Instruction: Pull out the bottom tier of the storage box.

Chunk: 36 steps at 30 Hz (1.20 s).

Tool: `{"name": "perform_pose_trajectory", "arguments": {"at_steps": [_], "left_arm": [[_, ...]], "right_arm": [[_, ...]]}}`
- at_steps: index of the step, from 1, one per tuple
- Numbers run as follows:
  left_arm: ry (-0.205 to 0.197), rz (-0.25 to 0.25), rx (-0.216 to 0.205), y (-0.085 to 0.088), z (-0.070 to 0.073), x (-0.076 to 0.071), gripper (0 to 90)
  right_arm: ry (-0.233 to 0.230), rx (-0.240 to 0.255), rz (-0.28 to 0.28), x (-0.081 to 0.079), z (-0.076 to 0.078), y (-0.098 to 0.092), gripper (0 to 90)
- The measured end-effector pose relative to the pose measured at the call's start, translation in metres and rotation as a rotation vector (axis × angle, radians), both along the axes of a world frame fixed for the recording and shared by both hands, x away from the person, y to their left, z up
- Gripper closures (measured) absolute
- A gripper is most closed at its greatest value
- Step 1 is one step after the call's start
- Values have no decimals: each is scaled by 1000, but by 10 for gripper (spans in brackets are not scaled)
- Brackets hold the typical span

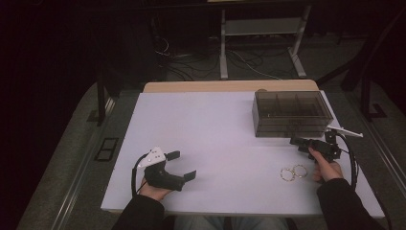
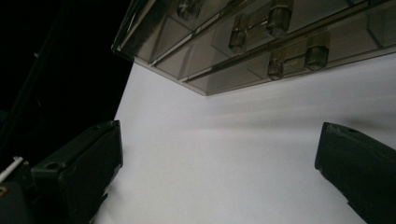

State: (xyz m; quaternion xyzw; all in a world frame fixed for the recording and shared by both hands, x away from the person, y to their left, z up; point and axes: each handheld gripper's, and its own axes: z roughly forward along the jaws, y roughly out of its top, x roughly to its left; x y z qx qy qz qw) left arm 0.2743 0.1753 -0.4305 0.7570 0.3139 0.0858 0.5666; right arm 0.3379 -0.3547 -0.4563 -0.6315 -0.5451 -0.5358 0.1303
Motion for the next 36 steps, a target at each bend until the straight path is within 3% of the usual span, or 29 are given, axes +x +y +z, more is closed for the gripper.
{"name": "perform_pose_trajectory", "arguments": {"at_steps": [3,14,15,18,21,27,36], "left_arm": [[-1,-1,-1,0,0,0,0],[-2,-3,-3,0,0,0,0],[-2,-2,-3,0,0,0,0],[-2,-2,-3,0,0,0,0],[-2,-3,-2,0,0,0,0],[-3,-3,-1,0,0,0,0],[-2,-6,0,-1,0,0,0]], "right_arm": [[15,58,-48,1,-1,1,2],[55,140,-187,4,-10,-1,4],[54,148,-222,3,-13,-3,136],[60,165,-269,2,-15,-8,141],[83,164,-285,1,-16,-10,148],[108,155,-311,3,-20,-12,282],[140,170,-334,8,-25,-11,407]]}}
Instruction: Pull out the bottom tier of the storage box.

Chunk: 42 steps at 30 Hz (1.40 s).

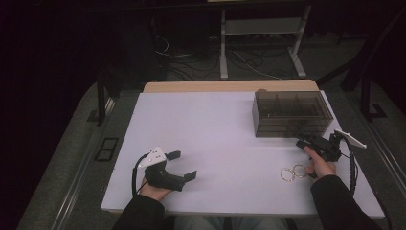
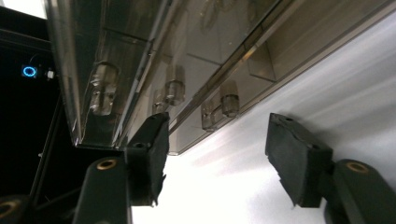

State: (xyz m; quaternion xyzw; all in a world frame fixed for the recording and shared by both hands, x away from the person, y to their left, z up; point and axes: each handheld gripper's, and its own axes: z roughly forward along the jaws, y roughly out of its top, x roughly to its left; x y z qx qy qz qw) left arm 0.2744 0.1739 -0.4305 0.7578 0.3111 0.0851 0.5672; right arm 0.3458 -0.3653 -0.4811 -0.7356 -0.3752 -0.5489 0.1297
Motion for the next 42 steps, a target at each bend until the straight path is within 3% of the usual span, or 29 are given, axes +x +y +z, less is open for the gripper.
{"name": "perform_pose_trajectory", "arguments": {"at_steps": [10,16,22,42], "left_arm": [[-1,-1,0,0,0,0,0],[-2,-2,0,0,0,0,0],[-3,-3,1,-1,0,0,0],[-2,-9,10,-2,-1,0,0]], "right_arm": [[16,12,-12,4,-5,2,515],[48,49,-32,7,-7,4,635],[41,57,-52,9,-9,5,720],[37,63,-38,11,-13,6,778]]}}
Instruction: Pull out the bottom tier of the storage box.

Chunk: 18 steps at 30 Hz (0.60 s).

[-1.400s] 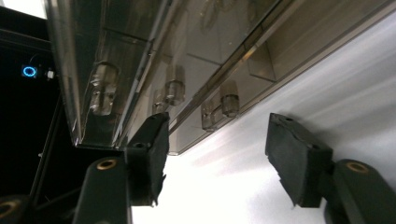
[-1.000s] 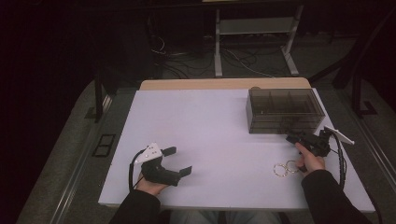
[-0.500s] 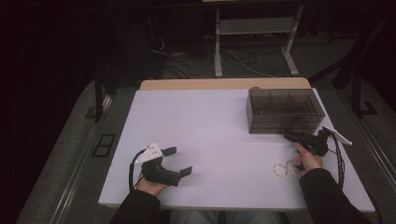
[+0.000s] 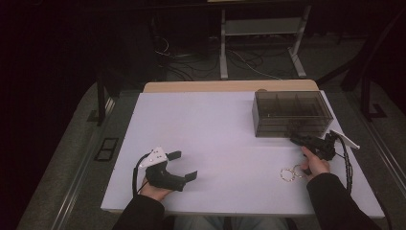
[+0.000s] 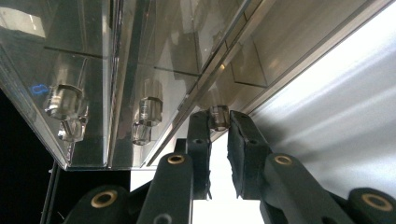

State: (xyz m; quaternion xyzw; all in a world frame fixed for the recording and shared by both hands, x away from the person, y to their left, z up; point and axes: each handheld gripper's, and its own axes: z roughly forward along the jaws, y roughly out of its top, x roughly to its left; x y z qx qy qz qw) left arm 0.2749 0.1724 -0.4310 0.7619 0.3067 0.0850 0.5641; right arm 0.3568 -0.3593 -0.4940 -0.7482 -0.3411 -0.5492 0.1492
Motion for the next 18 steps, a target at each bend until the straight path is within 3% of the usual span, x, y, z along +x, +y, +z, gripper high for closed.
{"name": "perform_pose_trajectory", "arguments": {"at_steps": [18], "left_arm": [[-1,0,3,-1,0,0,0]], "right_arm": [[12,38,-6,0,-1,-1,792]]}}
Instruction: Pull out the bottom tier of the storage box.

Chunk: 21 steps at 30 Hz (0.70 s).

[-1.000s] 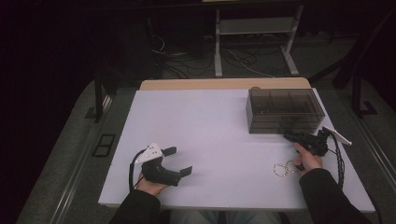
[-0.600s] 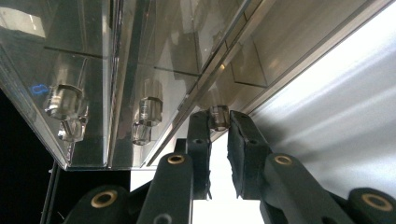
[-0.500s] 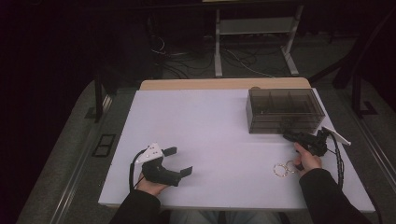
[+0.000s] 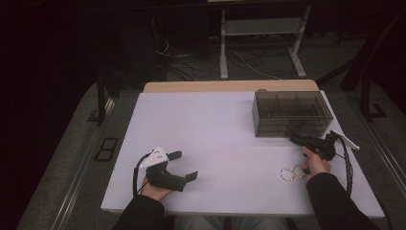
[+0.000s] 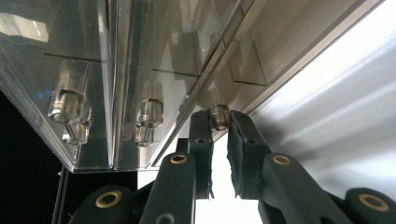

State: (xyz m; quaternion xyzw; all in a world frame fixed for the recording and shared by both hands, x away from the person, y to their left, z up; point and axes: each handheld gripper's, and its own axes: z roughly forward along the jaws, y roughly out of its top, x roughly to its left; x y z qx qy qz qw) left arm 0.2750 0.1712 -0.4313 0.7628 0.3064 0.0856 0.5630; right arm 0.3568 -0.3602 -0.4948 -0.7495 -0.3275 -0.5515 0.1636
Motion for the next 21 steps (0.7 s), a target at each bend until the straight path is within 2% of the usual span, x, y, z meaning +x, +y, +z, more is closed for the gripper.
{"name": "perform_pose_trajectory", "arguments": {"at_steps": [10,21], "left_arm": [[0,2,1,0,0,0,0],[-1,3,0,0,0,0,0]], "right_arm": [[0,-1,-2,-2,2,1,793],[9,9,-18,-12,2,3,791]]}}
